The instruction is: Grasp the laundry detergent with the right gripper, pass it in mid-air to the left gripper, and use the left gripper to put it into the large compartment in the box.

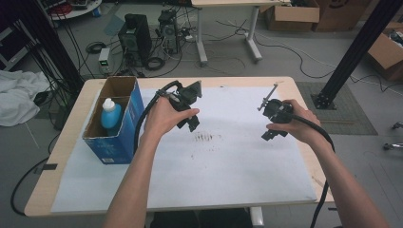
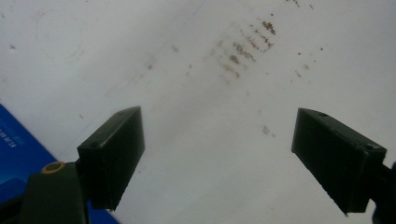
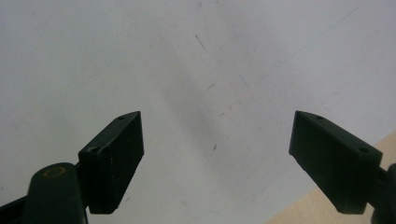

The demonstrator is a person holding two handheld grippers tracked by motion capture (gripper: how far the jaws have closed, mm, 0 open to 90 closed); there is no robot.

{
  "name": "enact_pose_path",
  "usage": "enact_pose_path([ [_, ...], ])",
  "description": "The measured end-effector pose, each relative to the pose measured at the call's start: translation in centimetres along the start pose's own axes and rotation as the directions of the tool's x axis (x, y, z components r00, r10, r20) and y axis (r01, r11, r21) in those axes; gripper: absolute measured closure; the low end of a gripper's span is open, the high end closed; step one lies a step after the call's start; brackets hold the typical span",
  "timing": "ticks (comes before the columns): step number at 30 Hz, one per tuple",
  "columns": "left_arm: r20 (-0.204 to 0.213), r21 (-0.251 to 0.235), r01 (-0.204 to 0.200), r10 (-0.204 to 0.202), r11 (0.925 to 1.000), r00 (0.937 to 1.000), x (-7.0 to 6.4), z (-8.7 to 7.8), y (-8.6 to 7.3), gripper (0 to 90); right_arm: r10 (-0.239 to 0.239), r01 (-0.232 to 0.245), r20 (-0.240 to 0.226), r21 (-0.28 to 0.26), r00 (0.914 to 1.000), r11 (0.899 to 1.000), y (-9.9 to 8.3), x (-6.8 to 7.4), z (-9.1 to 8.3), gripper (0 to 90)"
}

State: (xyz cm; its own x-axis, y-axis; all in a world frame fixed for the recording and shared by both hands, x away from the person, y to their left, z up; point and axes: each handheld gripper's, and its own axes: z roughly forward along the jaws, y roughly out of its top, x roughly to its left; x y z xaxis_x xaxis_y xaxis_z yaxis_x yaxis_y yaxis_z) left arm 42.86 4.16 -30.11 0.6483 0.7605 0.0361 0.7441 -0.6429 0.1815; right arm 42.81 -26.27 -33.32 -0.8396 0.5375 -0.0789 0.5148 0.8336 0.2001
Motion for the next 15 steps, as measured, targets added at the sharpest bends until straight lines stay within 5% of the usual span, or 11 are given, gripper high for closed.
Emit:
enact_pose_path([
  [15, 0.005, -0.005, -0.001, 0.001, 1.0, 1.0, -0.19, -0.05, -0.11, 17.9, -0.001, 0.001, 0.001, 0.001, 1.0, 1.0, 0.0, 0.05, -0.03, 17.6],
])
